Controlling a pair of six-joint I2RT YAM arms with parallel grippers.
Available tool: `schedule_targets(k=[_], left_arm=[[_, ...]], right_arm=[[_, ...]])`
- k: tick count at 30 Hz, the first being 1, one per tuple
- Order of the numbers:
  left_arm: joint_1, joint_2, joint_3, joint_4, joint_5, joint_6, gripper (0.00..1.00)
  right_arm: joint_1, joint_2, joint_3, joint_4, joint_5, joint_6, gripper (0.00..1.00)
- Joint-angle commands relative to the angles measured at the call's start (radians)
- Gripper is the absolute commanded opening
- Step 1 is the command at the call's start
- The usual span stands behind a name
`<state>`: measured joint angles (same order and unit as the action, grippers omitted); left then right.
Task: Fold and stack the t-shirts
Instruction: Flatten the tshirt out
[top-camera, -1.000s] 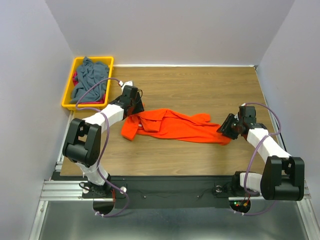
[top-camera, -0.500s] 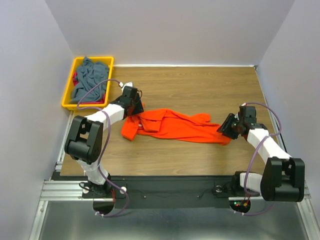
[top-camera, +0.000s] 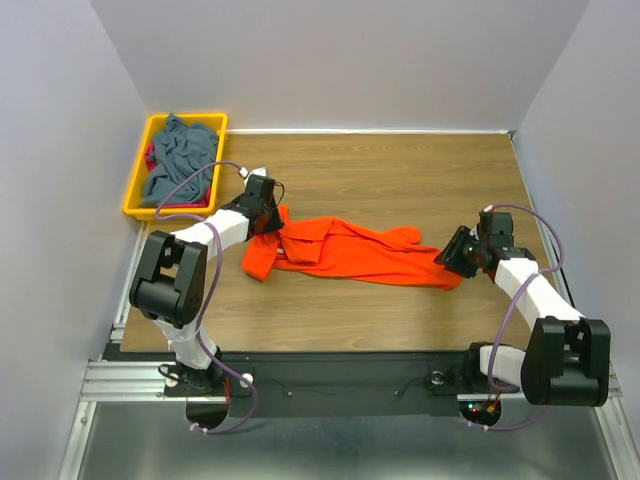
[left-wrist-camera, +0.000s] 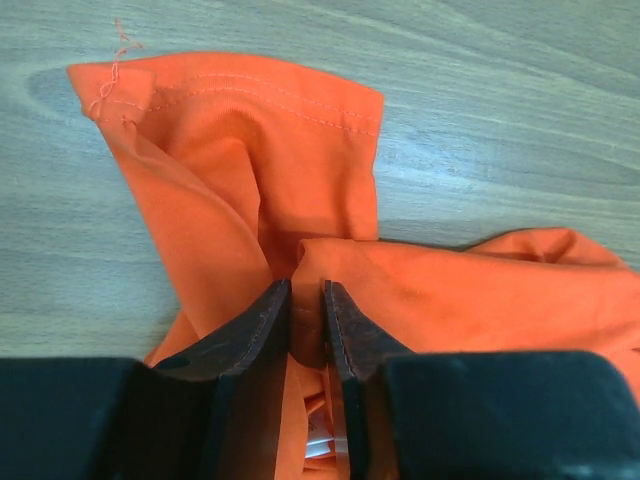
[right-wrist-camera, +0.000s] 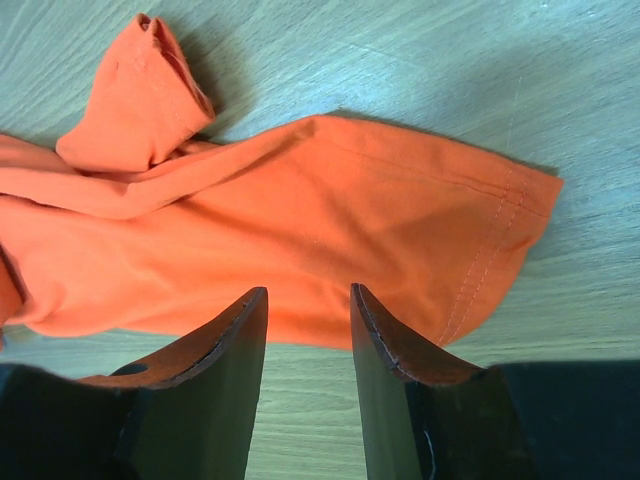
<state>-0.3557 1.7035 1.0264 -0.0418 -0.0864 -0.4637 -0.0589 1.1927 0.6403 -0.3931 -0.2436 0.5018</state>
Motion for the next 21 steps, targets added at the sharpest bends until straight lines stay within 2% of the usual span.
schedule_targets(k=[1,9,10,15,16,21], left_arm=[[0.004,-0.07,0.008,-0.007,-0.013,0.013,0.29],[0.006,-0.107,0.009,-0.032,-0.007,0.037,0.22],[0.004,-0.11,0.008,-0.039,-0.012,0.04,0.18],[0.006,-0.153,0.008,-0.066,-0.013,0.054,0.1],[0.004,-0.162,0.008,-0.072,-0.012,0.057,0.05],[0.004,-0.222,0.015,-0.107,-0.007,0.082,0.0]], right_arm=[[-0.004,-0.025,0.025,0.016,-0.002,0.004,0.44],[-0.004,-0.028,0.03,0.014,0.004,0.009,0.45],[-0.002,-0.025,0.032,0.014,0.004,0.009,0.45],[-0.004,-0.021,0.045,0.011,0.017,0.018,0.45],[-0.004,-0.019,0.048,0.011,0.027,0.02,0.44],[-0.004,-0.019,0.065,-0.004,0.092,0.044,0.44]])
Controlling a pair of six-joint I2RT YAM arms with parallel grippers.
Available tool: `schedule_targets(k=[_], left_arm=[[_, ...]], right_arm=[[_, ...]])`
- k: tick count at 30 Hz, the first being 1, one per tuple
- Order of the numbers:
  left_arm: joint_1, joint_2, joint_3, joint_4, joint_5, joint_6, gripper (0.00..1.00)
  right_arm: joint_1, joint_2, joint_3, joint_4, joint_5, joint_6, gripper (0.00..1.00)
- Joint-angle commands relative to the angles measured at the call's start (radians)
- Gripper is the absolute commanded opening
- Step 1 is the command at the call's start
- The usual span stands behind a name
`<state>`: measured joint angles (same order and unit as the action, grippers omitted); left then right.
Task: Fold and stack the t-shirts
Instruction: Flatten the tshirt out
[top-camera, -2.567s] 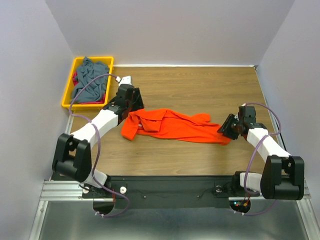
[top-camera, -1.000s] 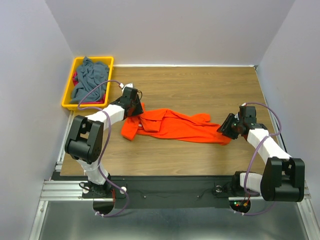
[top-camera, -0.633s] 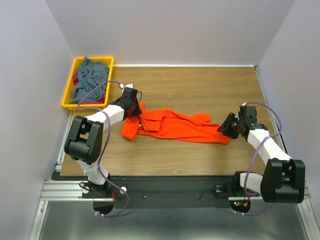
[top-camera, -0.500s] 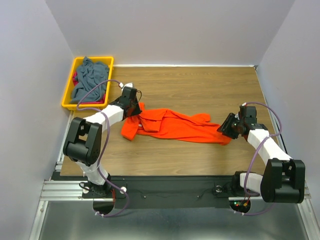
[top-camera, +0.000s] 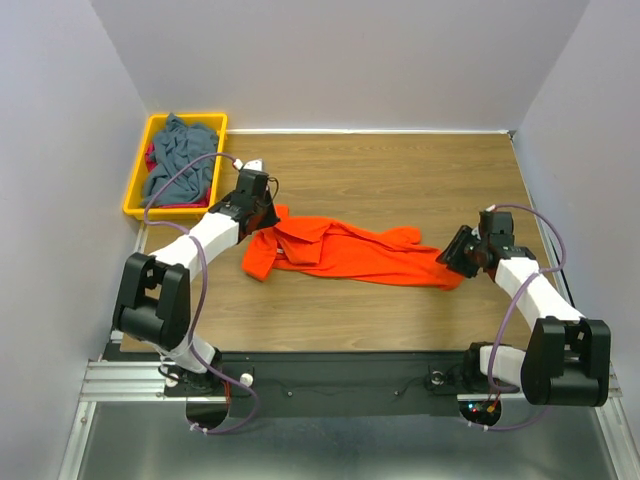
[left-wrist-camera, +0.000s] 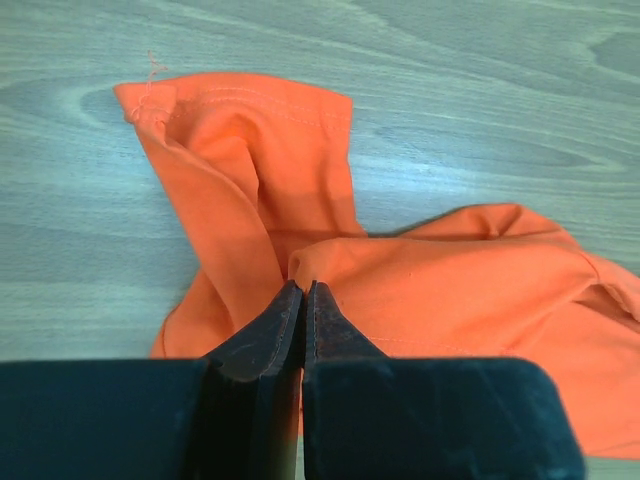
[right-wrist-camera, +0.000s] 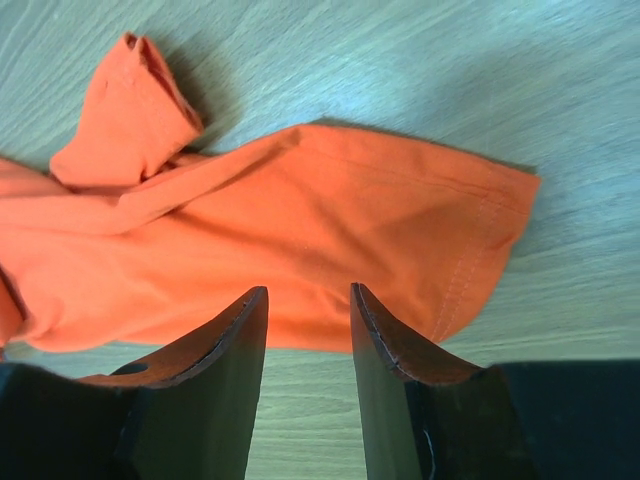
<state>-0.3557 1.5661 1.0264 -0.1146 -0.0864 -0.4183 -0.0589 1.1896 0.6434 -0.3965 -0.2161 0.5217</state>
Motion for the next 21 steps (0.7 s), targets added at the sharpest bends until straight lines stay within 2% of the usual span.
schedule_targets(k=[1,10,14,16,21], left_arm=[[0.004,-0.095,0.017,-0.036,-0.001,0.047,0.0],[0.004,-0.202,-0.003,-0.013,0.025,0.07,0.0],[0.004,-0.201,-0.014,0.016,0.04,0.075,0.0],[0.004,-0.207,-0.028,0.035,0.042,0.079,0.0],[0.006,-0.219,-0.055,0.064,0.06,0.088,0.0]], right_arm=[[-0.004,-0.018,0.065,-0.007,0.081,0.029,0.44],[-0.004,0.068,0.162,-0.103,0.355,0.026,0.44],[-0.005,0.099,0.168,-0.125,0.393,0.035,0.46],[-0.01,0.122,0.17,-0.134,0.406,0.038,0.51],[-0.045,0.208,0.177,-0.145,0.379,0.041,0.51]])
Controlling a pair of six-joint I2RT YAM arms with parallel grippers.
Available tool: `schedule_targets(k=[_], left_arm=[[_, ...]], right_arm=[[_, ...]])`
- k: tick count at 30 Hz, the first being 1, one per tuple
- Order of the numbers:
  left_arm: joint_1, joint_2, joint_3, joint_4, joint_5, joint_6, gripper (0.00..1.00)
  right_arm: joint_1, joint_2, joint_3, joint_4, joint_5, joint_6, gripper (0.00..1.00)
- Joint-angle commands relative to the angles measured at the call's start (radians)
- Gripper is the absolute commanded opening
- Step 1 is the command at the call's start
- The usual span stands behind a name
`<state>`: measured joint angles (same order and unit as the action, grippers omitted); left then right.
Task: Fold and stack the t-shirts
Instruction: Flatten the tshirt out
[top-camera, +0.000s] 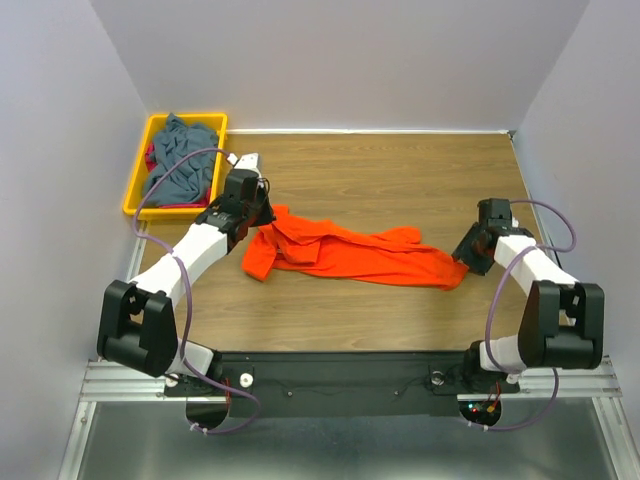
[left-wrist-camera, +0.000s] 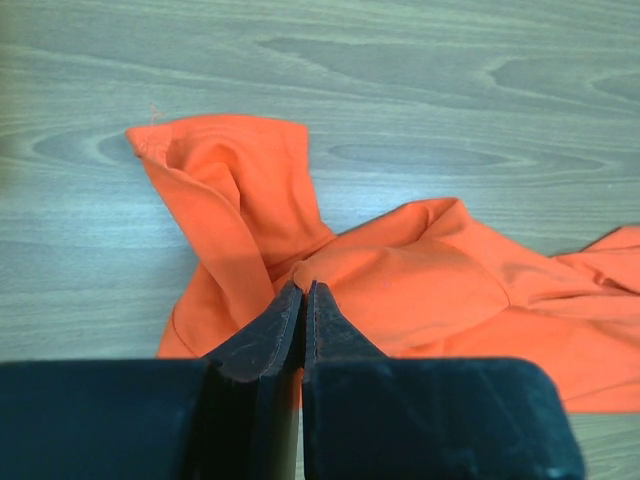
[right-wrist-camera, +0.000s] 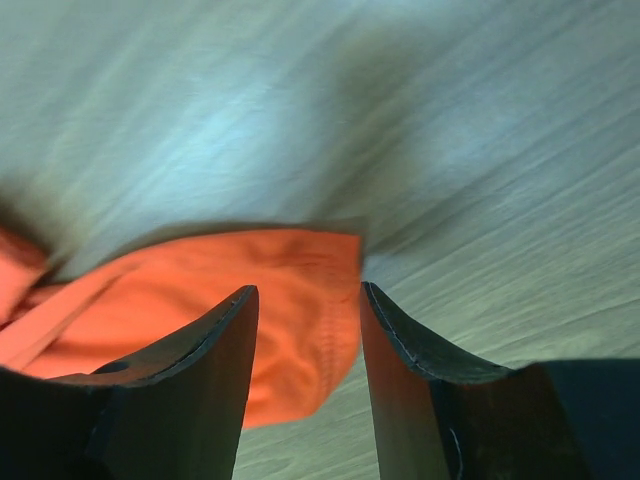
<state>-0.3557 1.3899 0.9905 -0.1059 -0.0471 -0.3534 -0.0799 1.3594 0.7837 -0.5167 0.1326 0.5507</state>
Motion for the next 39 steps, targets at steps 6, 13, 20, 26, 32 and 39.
schedule_targets(k=[6,13,20,26,32,39], left_arm=[[0.004,-0.046,-0.029,0.075,0.043,0.019,0.0],[0.004,-0.042,-0.029,0.08,0.075,0.014,0.0],[0.006,-0.042,-0.03,0.081,0.075,0.014,0.0],[0.006,-0.045,-0.033,0.084,0.082,0.014,0.0],[0.006,-0.055,-0.047,0.086,0.084,0.016,0.0],[0.024,-0.086,-0.001,0.065,0.056,0.027,0.0]], right_arm=[[-0.043,0.098,0.051,-0.025,0.045,-0.026,0.51],[-0.058,0.138,0.038,-0.02,0.062,-0.038,0.51],[-0.058,0.208,0.029,-0.006,0.026,-0.061,0.52],[-0.057,0.267,0.042,-0.002,-0.016,-0.083,0.43],[-0.057,0.317,0.064,0.033,-0.067,-0.101,0.32],[-0.057,0.264,0.127,0.037,-0.087,-0.106,0.02]])
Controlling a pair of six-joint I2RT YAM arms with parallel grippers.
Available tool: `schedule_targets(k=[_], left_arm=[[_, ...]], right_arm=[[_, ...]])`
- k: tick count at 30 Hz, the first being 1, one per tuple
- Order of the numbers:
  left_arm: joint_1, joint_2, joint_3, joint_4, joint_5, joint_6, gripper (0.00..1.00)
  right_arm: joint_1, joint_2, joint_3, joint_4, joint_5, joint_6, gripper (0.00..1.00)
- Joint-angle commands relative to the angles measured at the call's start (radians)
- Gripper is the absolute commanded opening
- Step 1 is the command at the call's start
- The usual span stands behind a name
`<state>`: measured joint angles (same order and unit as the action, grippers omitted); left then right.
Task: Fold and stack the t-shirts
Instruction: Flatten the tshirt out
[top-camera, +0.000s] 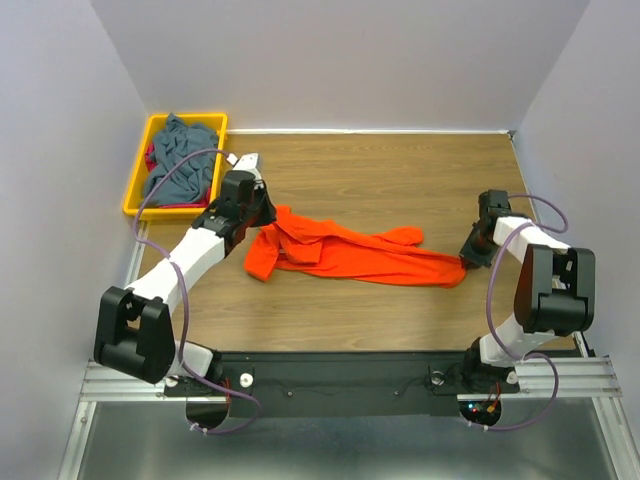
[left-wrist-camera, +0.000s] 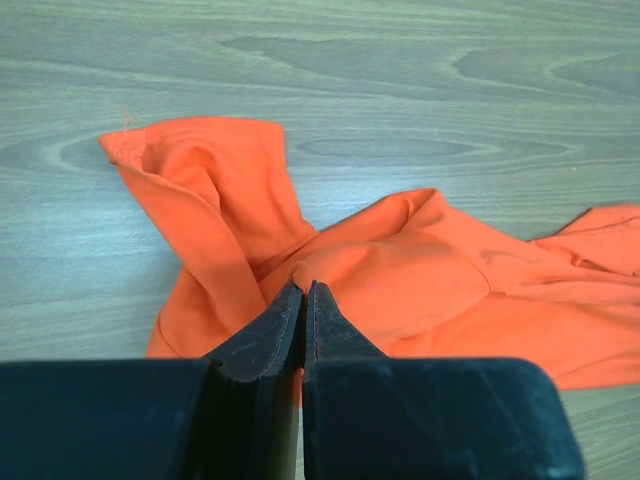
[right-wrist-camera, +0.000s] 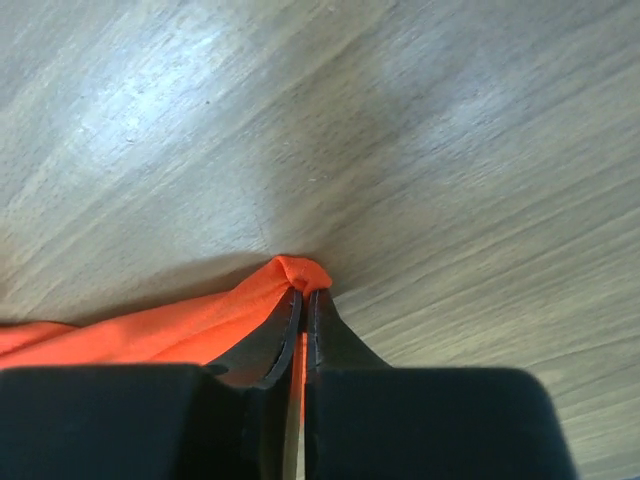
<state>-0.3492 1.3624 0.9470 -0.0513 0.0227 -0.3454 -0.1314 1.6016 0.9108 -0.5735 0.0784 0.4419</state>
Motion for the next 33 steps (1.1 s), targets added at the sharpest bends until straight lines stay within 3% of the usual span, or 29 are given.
schedule_targets(k=[1,7,12,13,16,20,25,29,33], left_arm=[[0.029,-0.056,0.079,-0.005,-0.013,0.025,0.0],[0.058,-0.002,0.275,-0.056,-0.059,0.046,0.0],[0.099,0.162,0.643,-0.125,-0.032,0.034,0.0],[0.104,0.193,0.802,-0.184,-0.027,0.033,0.0],[0.105,0.28,1.075,-0.26,0.0,0.031,0.0],[0.107,0.274,1.208,-0.239,-0.003,0.025,0.0],[0.107,0.097,1.115,-0.122,0.037,0.036,0.0],[0.107,-0.112,0.891,-0.033,0.033,0.045,0.0],[0.107,-0.314,0.8,0.002,0.028,0.06,0.0]], right_arm=[[-0.005,0.006,0.034,0.09,-0.034,0.003,0.01],[-0.007,-0.077,0.236,0.092,-0.022,-0.045,0.01],[-0.005,-0.095,0.543,0.093,0.05,-0.086,0.01],[-0.005,-0.098,0.594,0.093,0.06,-0.091,0.01],[-0.005,-0.111,0.744,0.093,0.084,-0.112,0.01],[-0.007,-0.158,0.862,0.104,0.09,-0.146,0.01],[-0.005,-0.28,0.893,0.133,0.089,-0.201,0.01],[-0.005,-0.423,0.832,0.167,0.142,-0.232,0.01],[-0.005,-0.552,0.767,0.204,0.155,-0.259,0.01]])
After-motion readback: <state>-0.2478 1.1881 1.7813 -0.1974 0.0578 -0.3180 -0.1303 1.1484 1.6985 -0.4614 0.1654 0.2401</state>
